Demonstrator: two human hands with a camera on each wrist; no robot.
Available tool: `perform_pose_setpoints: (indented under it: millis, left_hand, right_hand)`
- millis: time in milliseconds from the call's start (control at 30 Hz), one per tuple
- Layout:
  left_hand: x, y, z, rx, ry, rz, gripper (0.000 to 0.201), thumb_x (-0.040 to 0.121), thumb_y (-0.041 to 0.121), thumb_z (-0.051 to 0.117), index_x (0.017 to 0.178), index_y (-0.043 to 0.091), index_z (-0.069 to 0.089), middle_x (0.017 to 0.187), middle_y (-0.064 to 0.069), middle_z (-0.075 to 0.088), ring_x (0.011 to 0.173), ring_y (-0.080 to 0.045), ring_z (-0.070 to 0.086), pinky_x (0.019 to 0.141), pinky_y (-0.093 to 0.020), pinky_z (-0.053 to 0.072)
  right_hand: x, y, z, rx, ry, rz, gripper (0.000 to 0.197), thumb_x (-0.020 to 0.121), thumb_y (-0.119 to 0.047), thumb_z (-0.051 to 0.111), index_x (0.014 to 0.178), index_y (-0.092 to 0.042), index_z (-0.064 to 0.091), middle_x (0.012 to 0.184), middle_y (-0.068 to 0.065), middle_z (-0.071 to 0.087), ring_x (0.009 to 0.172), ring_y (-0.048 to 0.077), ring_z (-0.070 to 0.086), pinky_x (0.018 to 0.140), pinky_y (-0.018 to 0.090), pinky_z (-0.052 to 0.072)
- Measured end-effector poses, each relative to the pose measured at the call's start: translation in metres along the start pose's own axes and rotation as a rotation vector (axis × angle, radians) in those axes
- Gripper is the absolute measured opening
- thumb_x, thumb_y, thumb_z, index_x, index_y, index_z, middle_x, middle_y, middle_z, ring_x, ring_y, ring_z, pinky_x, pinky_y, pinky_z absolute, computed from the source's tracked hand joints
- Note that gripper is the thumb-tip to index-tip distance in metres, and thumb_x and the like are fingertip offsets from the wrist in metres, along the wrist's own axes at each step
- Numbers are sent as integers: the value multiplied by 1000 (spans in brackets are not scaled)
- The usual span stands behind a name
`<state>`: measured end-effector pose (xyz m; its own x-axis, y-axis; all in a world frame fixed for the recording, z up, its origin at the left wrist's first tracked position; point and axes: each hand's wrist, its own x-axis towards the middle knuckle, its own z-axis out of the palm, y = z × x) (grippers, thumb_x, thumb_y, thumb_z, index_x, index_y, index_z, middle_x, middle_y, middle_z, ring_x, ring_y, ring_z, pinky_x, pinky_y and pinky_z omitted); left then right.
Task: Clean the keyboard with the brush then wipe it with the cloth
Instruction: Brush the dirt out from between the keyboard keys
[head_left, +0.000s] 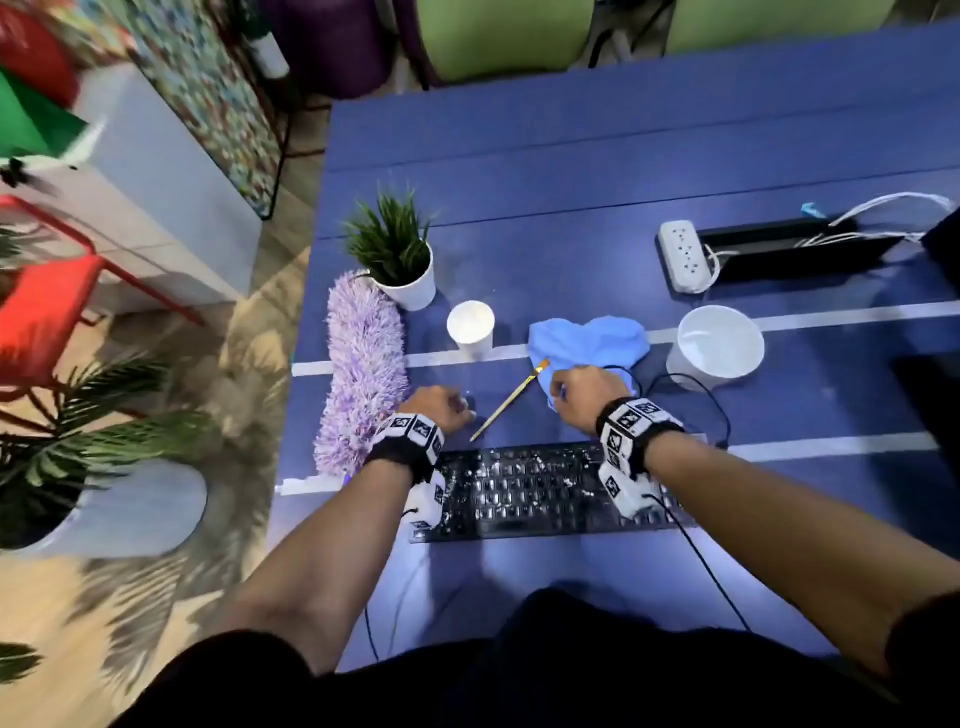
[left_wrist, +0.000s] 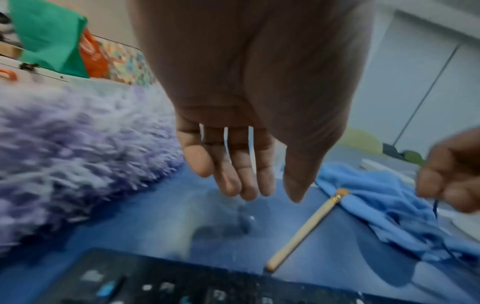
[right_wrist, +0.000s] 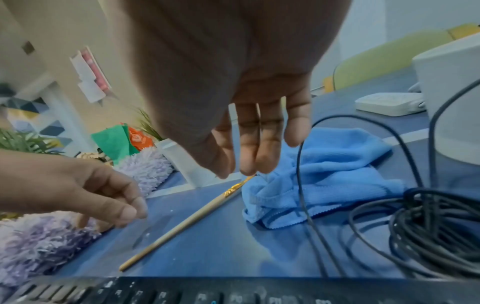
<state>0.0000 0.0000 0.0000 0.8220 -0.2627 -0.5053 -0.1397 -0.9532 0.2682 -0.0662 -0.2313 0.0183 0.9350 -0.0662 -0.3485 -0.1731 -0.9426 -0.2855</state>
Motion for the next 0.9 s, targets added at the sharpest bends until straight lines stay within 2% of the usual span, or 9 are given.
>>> perform_pose_setpoints:
  millis: [200, 267, 333, 533, 600, 700, 767, 833, 900]
  left_hand:
    - [17, 32, 10, 66, -123, 58, 21, 78, 42, 76, 84, 26, 64, 104, -8, 71, 100, -30, 65, 82, -33, 50]
    - [18, 40, 12, 111, -105, 90, 9, 84, 26, 68, 90, 19, 70, 105, -15, 70, 101, -35, 64, 82, -38, 50]
    - [19, 44, 13, 152, -95, 111, 18, 88, 17, 59, 100, 9, 71, 107, -21, 69, 101, -40, 63, 83, -42, 51]
    - [11, 40, 6, 144, 13, 206, 25, 96, 22, 48, 105, 5, 64, 111, -21, 68, 101, -41, 62, 84, -45, 49]
    - [-6, 40, -3, 105, 75, 278, 21, 96, 24, 52, 103, 8, 64, 106, -17, 70, 98, -38, 63, 83, -43, 47]
    - [-31, 37, -11, 13, 211, 400, 15, 93, 25, 60, 98, 12, 66, 98, -9, 72, 92, -32, 64, 85, -41, 47]
    - [-48, 37, -9, -33, 286, 464, 12, 91, 25, 63, 95, 15, 67, 93, -4, 71, 91, -27, 64, 87, -41, 46]
    - [-60, 36, -2, -85, 310, 497, 12, 91, 29, 65, 96, 18, 68, 92, -1, 70, 90, -24, 63, 88, -41, 45]
    - [-71, 37, 6, -164, 342, 551, 16, 91, 32, 64, 97, 18, 70, 90, -1, 70, 88, -23, 62, 85, -40, 44]
  right_hand:
    - [12, -7, 6, 58, -10, 16, 21, 84, -15, 52, 102, -22, 61, 110, 9, 62, 97, 34, 61, 71, 34, 42]
    - [14, -4, 10, 65, -22, -1, 29, 83, -14, 52, 111, -21, 58, 112, 11, 60, 99, 35, 60, 71, 35, 42]
    - [14, -5, 12, 66, -25, -11, 37, 83, -13, 52, 120, -19, 53, 115, 13, 59, 101, 36, 59, 72, 38, 44]
    - [11, -7, 15, 67, 10, -80, 54, 87, -18, 51, 139, -23, 39, 119, 13, 59, 102, 36, 60, 76, 43, 49]
    - [5, -7, 13, 53, 83, -125, 45, 89, -20, 52, 134, -21, 48, 111, 13, 62, 97, 36, 61, 72, 42, 49]
    - [-9, -2, 11, 69, 285, -201, 22, 89, -27, 60, 106, -16, 68, 89, 11, 66, 83, 35, 64, 69, 41, 52]
    - [-21, 5, 14, 63, 357, -230, 17, 86, -30, 65, 95, -16, 71, 81, 9, 66, 78, 33, 65, 69, 41, 51]
    - [-34, 10, 18, 24, 330, -244, 18, 84, -32, 68, 93, -17, 69, 83, 7, 67, 81, 31, 65, 73, 40, 47]
    - [-50, 15, 24, 3, 296, -278, 27, 82, -35, 70, 102, -18, 66, 89, 7, 68, 85, 30, 65, 76, 40, 48]
